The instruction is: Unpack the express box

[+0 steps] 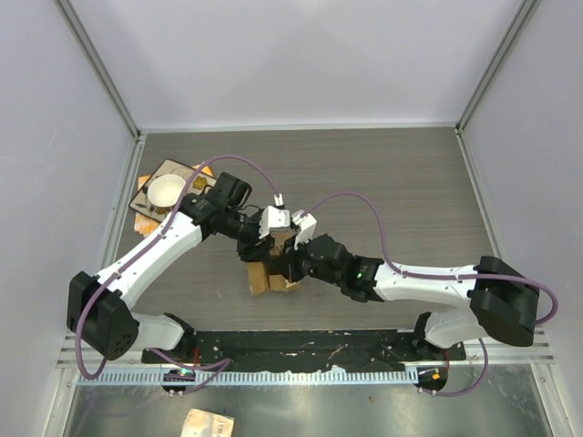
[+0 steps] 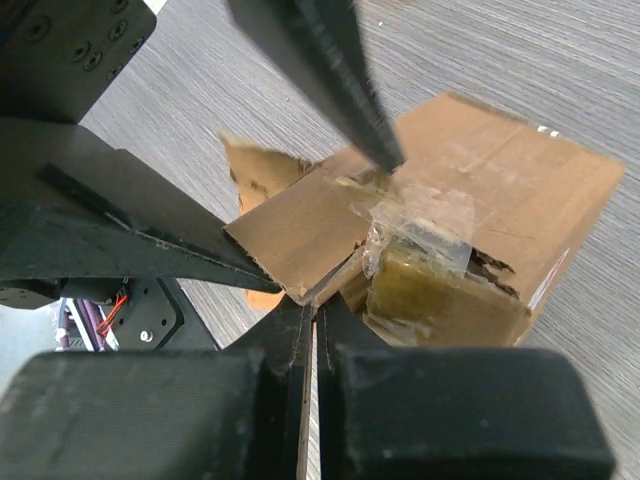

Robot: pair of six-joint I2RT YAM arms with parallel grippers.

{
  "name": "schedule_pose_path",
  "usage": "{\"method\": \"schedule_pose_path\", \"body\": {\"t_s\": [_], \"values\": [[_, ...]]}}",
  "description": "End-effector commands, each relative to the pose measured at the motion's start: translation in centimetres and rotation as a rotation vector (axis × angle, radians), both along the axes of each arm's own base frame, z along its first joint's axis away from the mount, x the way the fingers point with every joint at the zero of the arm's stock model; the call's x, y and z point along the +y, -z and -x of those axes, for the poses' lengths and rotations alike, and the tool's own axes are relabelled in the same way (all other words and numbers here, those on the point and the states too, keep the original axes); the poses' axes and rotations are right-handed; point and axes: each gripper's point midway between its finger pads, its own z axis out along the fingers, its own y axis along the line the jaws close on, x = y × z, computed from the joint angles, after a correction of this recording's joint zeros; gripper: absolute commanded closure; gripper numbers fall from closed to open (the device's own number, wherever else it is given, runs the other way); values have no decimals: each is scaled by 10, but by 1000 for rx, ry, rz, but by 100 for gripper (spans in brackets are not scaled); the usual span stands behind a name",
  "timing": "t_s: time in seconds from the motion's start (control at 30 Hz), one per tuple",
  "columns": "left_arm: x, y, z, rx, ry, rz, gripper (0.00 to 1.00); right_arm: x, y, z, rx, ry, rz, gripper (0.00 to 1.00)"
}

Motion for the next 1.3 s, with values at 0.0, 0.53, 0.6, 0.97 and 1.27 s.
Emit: {"method": "schedule_pose_path", "body": {"t_s": [0.0, 0.53, 0.6, 0.97, 1.27], "values": [[-6, -6, -17, -58, -38, 21, 52, 17, -35, -1, -38, -39, -108, 99], [9, -2, -29, -27, -271, -50, 100, -42, -75, 3, -122, 56, -99, 17], [11, -3, -26, -20, -278, -62, 100, -63, -96, -2, -181, 117, -105, 11], [3, -23, -15, 61, -327, -60, 100, -87, -63, -12, -358, 207, 328, 4], [2, -23, -4, 136, -325, -64, 100, -60, -49, -10, -552, 251, 514, 3]]}}
